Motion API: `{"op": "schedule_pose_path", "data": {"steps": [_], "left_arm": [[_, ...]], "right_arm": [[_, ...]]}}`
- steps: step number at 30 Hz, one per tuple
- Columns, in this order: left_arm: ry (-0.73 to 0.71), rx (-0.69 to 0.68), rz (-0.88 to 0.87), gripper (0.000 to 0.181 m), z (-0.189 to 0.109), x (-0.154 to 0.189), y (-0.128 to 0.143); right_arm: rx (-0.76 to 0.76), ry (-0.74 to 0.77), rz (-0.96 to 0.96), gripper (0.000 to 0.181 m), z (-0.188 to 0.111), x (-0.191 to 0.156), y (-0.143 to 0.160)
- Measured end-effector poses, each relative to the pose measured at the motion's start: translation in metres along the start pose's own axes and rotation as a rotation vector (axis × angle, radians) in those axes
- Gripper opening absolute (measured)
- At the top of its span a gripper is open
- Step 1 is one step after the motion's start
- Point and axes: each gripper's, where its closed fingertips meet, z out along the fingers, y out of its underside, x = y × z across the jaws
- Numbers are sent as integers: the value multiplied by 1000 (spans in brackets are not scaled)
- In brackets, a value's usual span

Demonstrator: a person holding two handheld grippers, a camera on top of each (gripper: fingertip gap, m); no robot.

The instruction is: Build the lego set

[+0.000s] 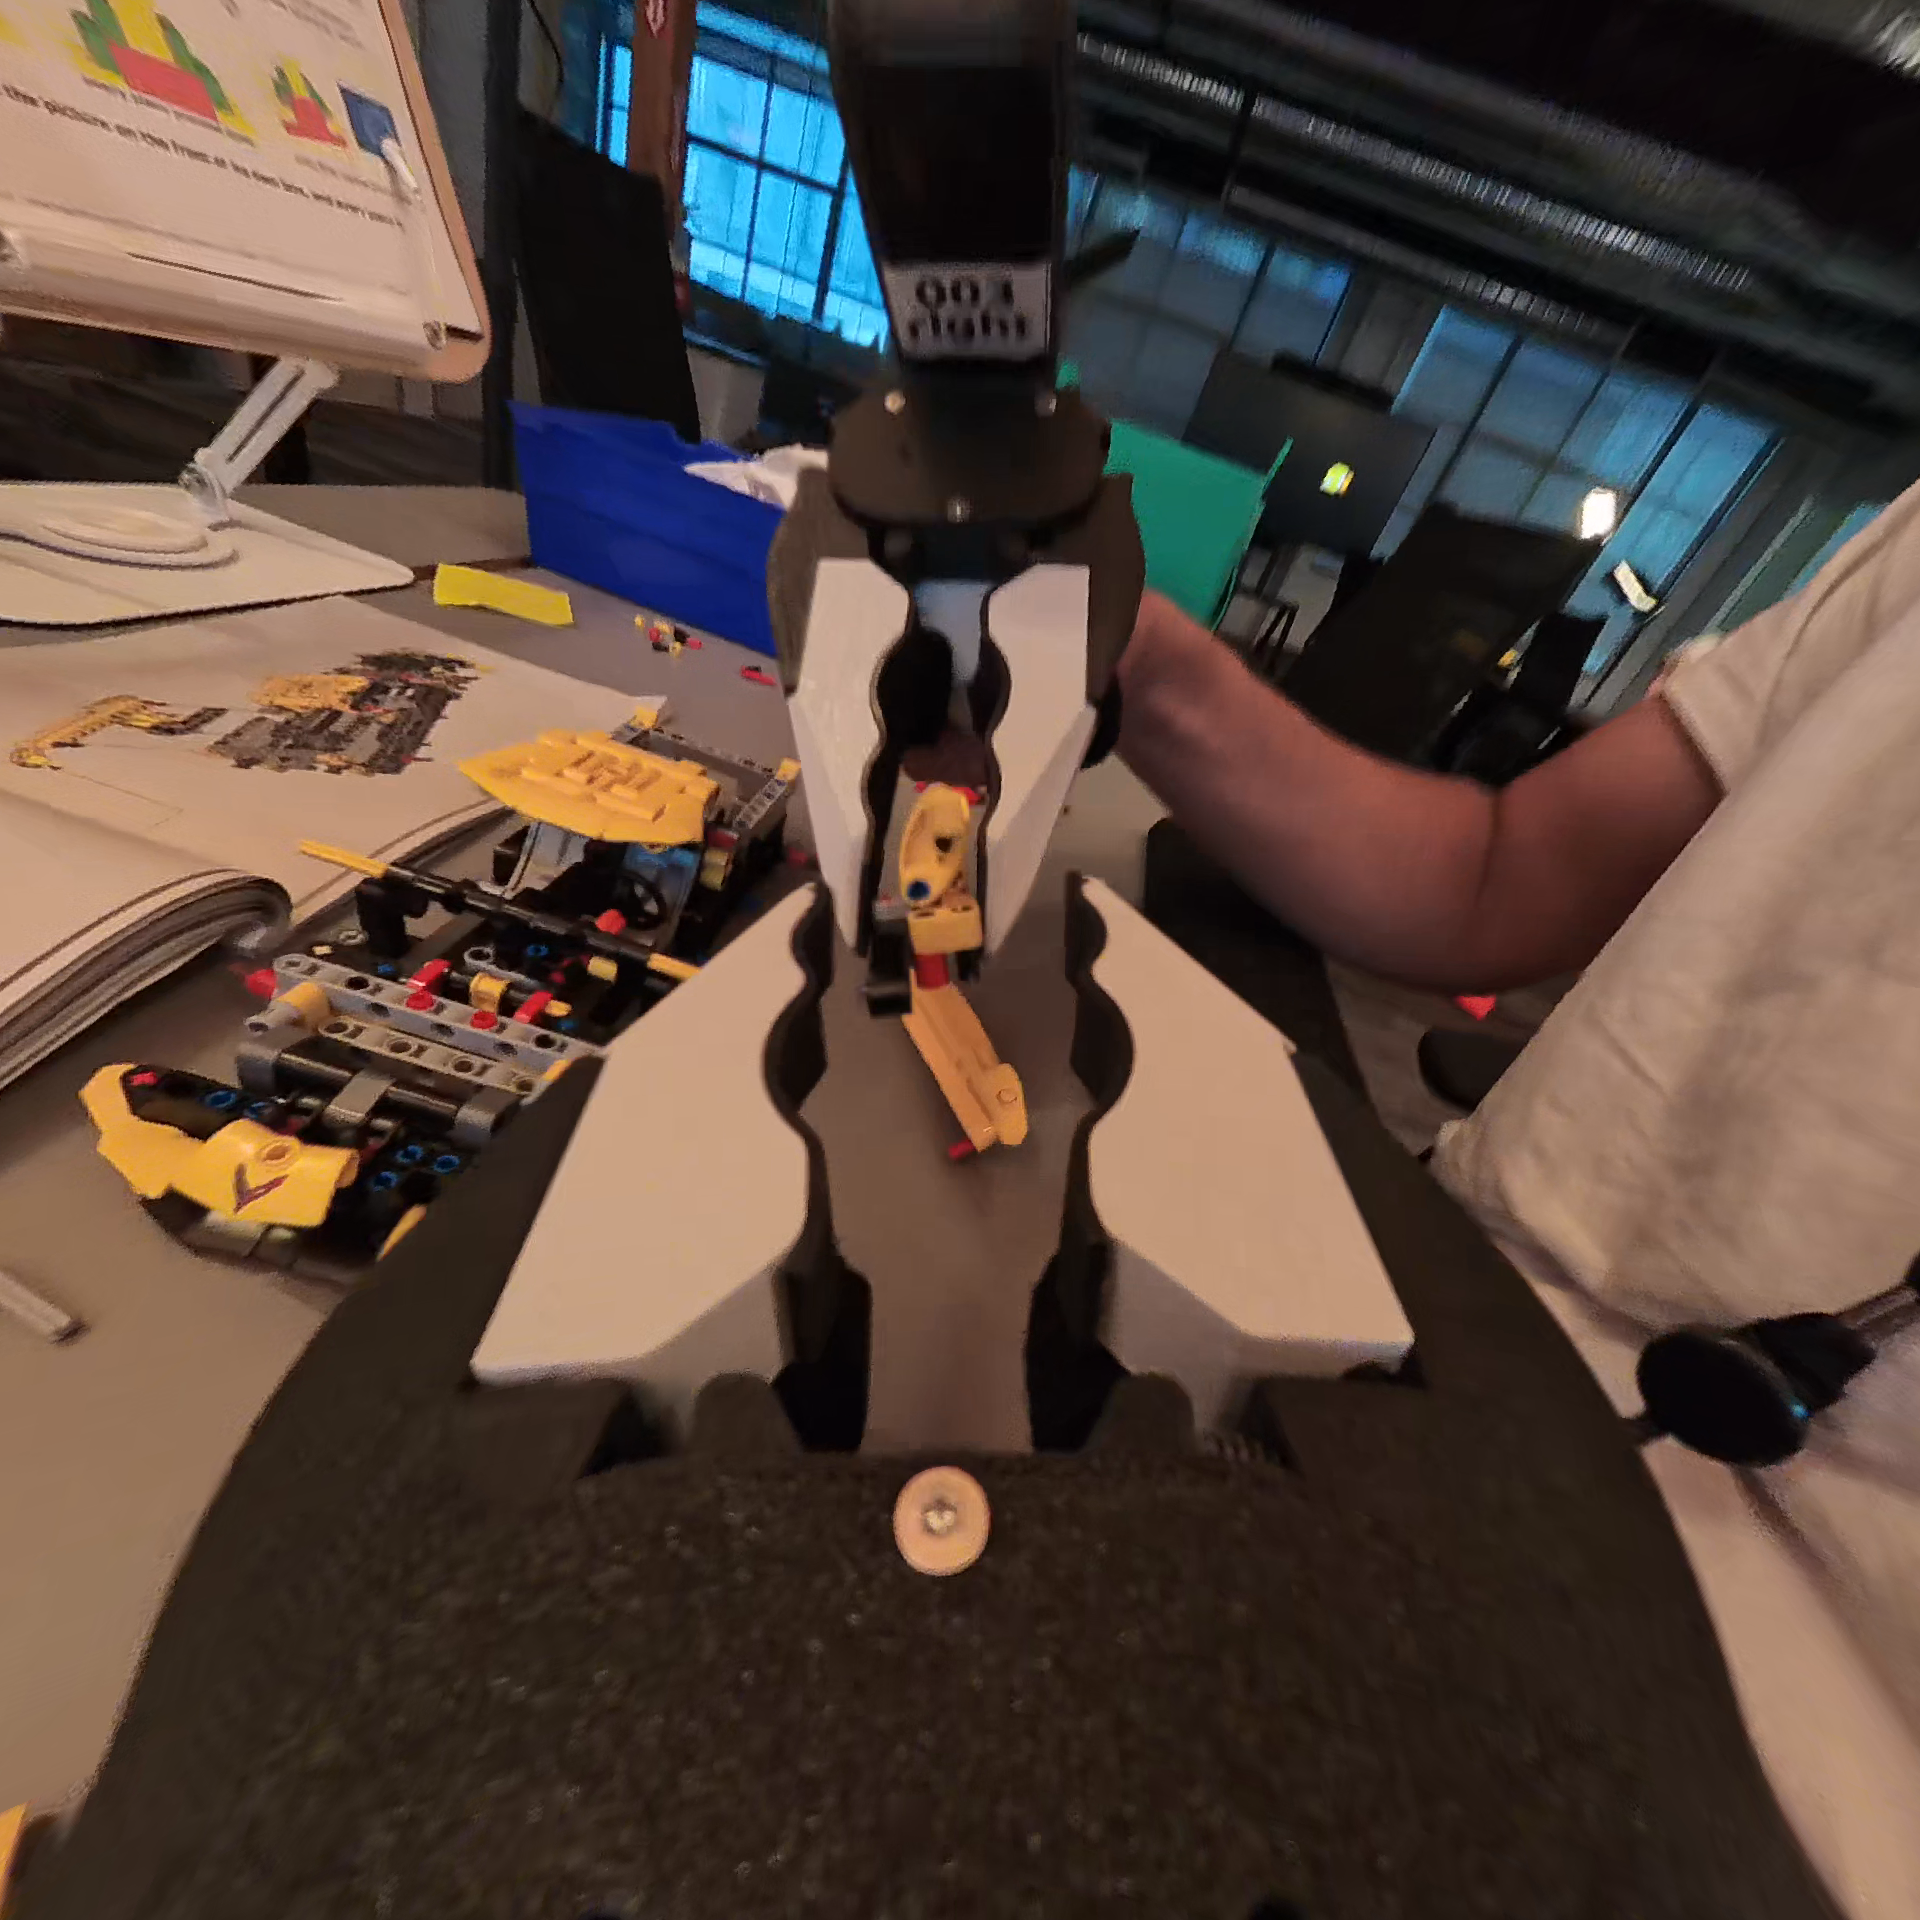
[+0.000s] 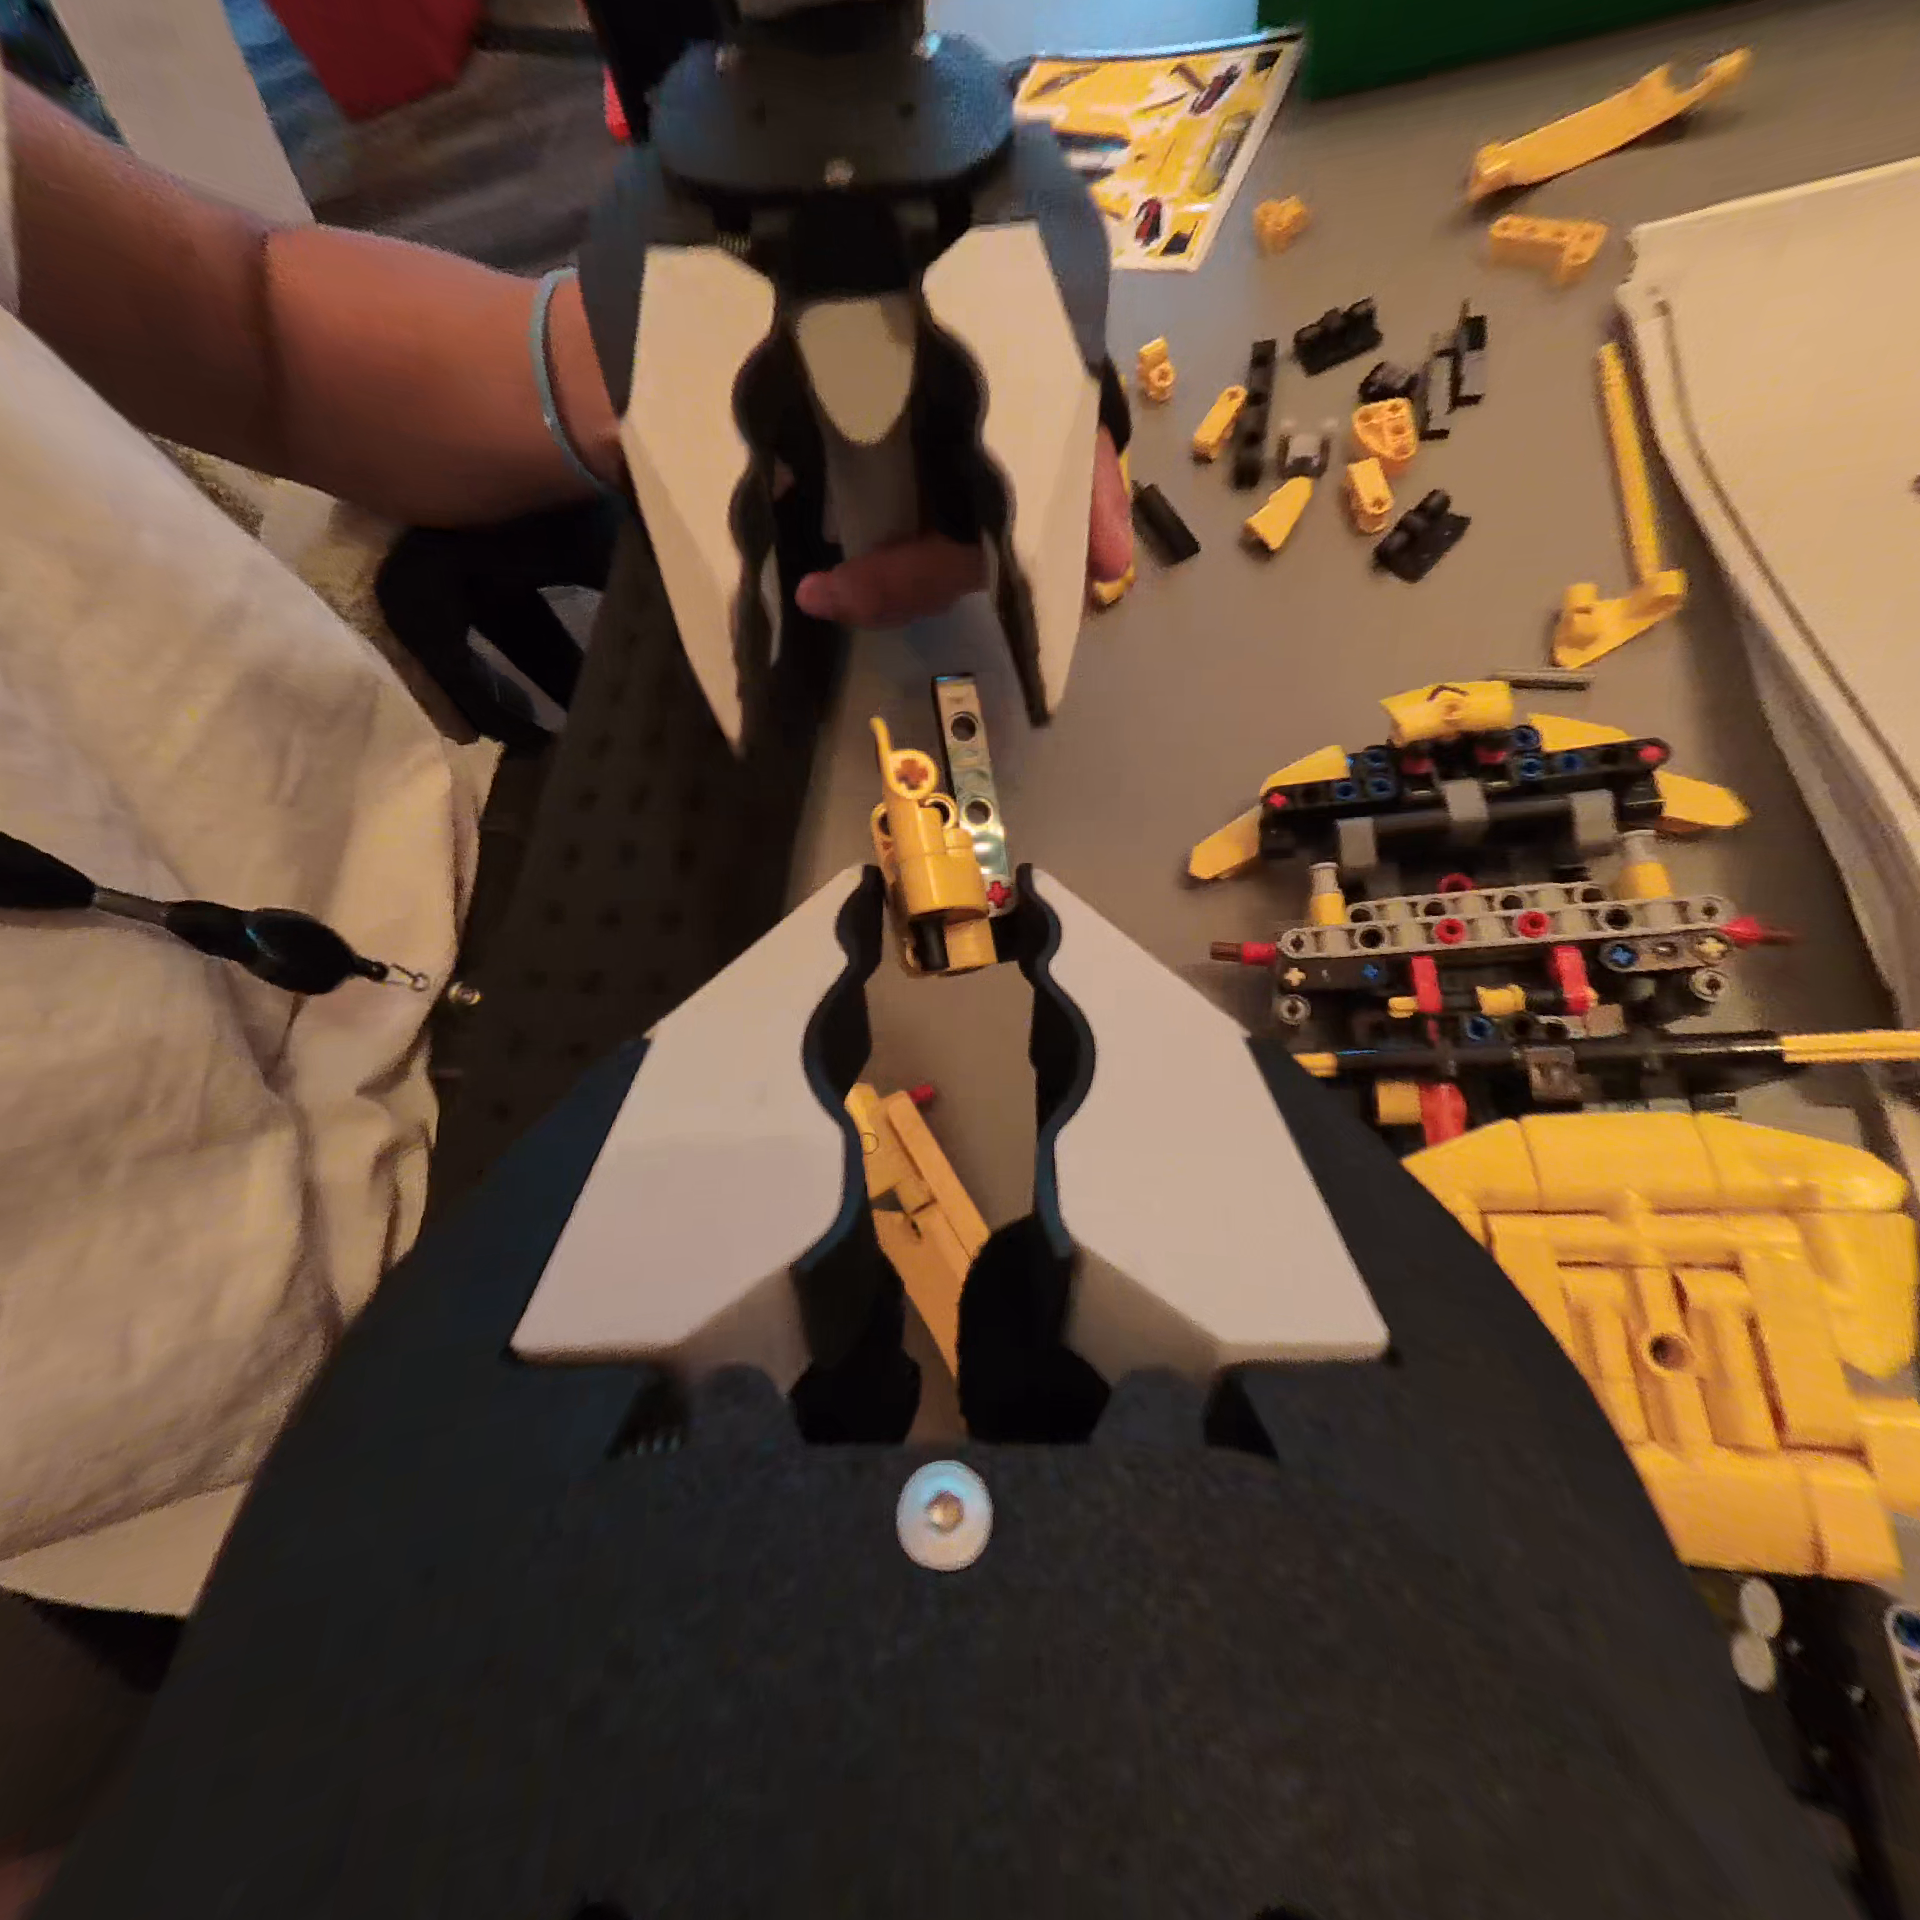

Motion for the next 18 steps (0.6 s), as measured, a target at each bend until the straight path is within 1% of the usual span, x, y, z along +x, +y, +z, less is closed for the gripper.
{"op": "schedule_pose_path", "data": {"steps": [2, 3, 8, 10, 12, 16, 18], "left_arm": [[44, 1, -29, 23, -3, 3, 0], [56, -16, -31, 19, -3, 5, 2], [71, -45, -18, 17, 3, 10, 7], [72, -41, -8, 6, 3, 12, 7], [61, -48, -13, 7, 3, 9, 8], [47, 25, -64, 23, 2, 4, -5], [49, 14, -74, 23, 5, 5, -3]], "right_arm": [[31, -14, -14, 25, 1, -4, -3], [67, -37, -6, 25, 0, -8, -7], [119, -70, 28, 24, -2, -14, -5], [124, -95, 40, 24, -2, -17, -4], [144, -89, 38, 24, -2, -15, -6], [110, -53, 57, 24, 4, -6, 0], [108, -45, 51, 24, 8, -6, -1]]}}
